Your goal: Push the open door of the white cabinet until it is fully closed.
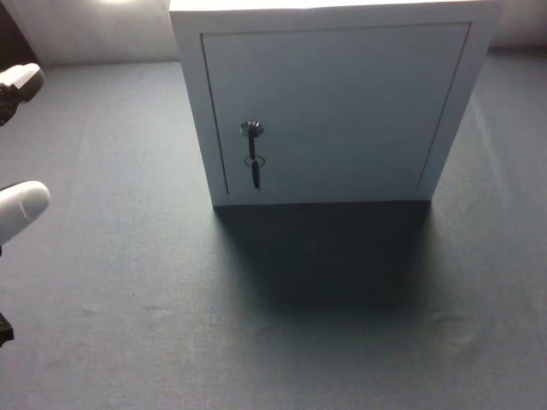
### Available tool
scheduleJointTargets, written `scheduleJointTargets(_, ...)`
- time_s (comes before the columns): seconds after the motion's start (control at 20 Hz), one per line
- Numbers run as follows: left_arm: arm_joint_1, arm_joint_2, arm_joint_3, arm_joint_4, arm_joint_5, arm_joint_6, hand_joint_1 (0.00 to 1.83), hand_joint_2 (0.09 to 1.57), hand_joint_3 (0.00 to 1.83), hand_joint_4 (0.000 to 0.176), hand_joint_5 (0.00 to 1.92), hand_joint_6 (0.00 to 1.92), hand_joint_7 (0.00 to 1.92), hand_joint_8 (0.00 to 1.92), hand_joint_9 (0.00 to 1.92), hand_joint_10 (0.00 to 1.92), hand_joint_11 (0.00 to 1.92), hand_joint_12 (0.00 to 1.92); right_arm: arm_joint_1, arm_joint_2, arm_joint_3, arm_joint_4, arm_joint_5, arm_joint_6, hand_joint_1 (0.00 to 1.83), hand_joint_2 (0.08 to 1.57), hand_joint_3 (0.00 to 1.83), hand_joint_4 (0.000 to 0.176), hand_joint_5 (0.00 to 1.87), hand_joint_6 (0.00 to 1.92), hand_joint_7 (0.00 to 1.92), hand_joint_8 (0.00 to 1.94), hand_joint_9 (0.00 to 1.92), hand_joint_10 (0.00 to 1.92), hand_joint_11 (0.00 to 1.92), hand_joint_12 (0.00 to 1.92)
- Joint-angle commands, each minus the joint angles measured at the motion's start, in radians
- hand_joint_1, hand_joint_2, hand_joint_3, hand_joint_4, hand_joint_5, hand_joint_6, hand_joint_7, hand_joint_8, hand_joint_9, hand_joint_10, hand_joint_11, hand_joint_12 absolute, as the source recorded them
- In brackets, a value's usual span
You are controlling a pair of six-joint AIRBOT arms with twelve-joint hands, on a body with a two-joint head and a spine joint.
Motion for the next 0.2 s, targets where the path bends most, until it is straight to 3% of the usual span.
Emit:
scheduleJointTargets(0.0,-0.011,0.012,0.002,-0.020,-0.128,0.000,0.17,1.40,0.00,0.000,0.00,0.00,0.00,0.00,0.00,0.00,0.00,0.00,-0.013,0.010,-0.003,0.042,0.179,0.001,0.20,1.27,0.00,0.018,0.00,0.00,0.00,0.00,0.00,0.00,0.00,0.00)
scheduleJointTargets(0.05,-0.018,0.014,0.002,-0.018,-0.128,0.003,0.14,1.40,0.00,0.000,0.00,0.00,0.00,0.00,0.00,0.00,0.00,0.00,-0.045,0.017,-0.009,0.073,0.208,0.001,0.17,1.26,0.00,0.043,0.00,0.00,0.00,0.00,0.00,0.00,0.00,0.00)
scheduleJointTargets(0.1,-0.021,0.017,0.002,-0.017,-0.128,0.006,0.13,1.38,0.00,0.000,0.00,0.00,0.00,0.00,0.00,0.00,0.00,0.00,-0.055,0.020,-0.011,0.085,0.217,0.001,0.18,1.24,0.00,0.088,0.00,0.00,0.00,0.00,0.00,0.00,0.00,0.00)
scheduleJointTargets(0.15,-0.024,0.021,-0.001,-0.018,-0.128,0.011,0.10,1.37,0.00,0.000,0.00,0.00,0.00,0.00,0.00,0.00,0.00,0.00,-0.063,0.025,-0.013,0.101,0.227,0.001,0.20,1.24,0.00,0.094,0.00,0.00,0.00,0.00,0.00,0.00,0.00,0.00)
